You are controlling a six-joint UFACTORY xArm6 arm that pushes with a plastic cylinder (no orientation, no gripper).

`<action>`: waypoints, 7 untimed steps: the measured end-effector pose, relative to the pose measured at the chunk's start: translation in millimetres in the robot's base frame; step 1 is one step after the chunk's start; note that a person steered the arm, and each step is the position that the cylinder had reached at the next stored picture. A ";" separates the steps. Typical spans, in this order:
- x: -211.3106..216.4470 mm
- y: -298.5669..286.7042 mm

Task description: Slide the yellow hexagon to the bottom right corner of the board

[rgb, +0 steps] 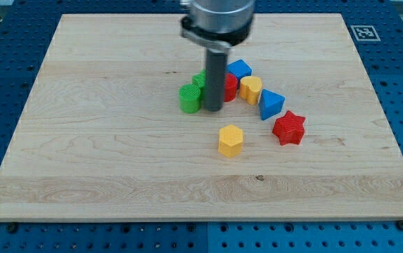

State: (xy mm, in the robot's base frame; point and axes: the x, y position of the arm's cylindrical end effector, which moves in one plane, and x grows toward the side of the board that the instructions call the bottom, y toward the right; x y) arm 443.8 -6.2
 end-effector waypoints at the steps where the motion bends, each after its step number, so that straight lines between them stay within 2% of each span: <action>1: 17.4 -28.8; 2: 37.7 -33.4; 4: 86.8 17.1; 5: 79.8 37.3; 6: 53.1 17.0; 7: 43.4 24.9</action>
State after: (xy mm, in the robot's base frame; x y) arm 487.2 18.7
